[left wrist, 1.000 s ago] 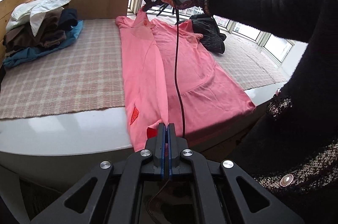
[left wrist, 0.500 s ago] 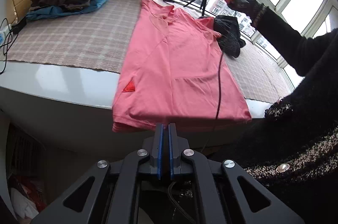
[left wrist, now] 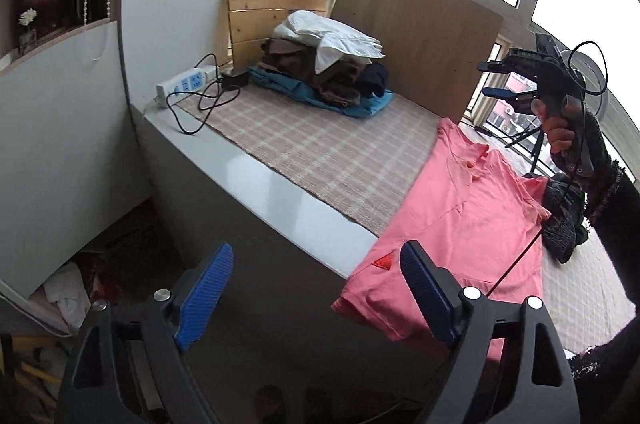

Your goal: Fold clothes

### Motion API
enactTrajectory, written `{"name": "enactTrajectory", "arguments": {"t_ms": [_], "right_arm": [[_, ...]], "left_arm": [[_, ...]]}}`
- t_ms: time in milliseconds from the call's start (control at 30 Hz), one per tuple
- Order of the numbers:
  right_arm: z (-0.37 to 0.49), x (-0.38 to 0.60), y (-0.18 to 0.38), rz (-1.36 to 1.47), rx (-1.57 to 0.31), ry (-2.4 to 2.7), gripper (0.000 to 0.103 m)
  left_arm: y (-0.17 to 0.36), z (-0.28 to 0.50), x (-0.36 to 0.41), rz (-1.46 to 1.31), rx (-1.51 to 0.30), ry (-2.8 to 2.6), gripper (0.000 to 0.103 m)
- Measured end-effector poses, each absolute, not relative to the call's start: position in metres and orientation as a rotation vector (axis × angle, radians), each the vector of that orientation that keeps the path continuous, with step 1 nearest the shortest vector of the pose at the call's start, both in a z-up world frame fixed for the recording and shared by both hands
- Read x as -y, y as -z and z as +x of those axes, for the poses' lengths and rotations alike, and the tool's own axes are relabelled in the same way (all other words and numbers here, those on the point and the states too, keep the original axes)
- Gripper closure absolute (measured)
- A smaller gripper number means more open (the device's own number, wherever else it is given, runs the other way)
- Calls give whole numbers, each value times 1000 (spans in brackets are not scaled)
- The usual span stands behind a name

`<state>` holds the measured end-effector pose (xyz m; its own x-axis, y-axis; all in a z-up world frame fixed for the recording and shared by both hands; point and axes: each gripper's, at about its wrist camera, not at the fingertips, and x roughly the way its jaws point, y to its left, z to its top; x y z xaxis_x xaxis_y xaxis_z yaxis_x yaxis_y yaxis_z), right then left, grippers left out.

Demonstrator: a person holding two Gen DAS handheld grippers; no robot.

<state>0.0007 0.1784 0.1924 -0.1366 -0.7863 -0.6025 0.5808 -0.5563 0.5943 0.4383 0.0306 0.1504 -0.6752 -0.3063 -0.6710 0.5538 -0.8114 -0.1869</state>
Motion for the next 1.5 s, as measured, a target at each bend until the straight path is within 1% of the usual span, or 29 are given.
{"name": "enactTrajectory", "arguments": {"t_ms": [67,133,200,333,633,733,867,1000,1100,1267,1433,1500], "right_arm": [[7,-169,-190,1162,245,1818,51],[12,-166,-187,1169,230,1811,51],[15,-169,-185,1171,215,1819,51],[22,-182,-183,1161,177,1861,51],[34,-225,-177,1136,84,1973,49],[34,-248,-173,1145,102,2013,49],[29,-278,-173,1152,151,2078,49],[29,-307,-177,1142,227,2131,49],[37,-336,-181,1130,244,2199,49],[55,-412,-183,1160,255,2369,49],[81,-502,-180,1206,349,2539,49],[90,-525,-181,1226,344,2593,49]], "left_arm": [[-152,446,-28,875,-526,2400,15],[-153,452,-25,856,-544,2358,8],[-153,459,-22,826,-569,2333,4],[-154,466,-16,799,-635,2306,4],[-152,439,-14,852,-664,2367,4],[-151,430,-14,870,-671,2388,4],[-156,411,-24,881,-599,2447,4],[-154,390,-28,929,-595,2519,4],[-150,369,-35,978,-605,2585,4],[-139,324,-56,1104,-629,2712,4],[-129,273,-92,1263,-633,2854,4],[-126,254,-111,1333,-620,2907,4]]}}
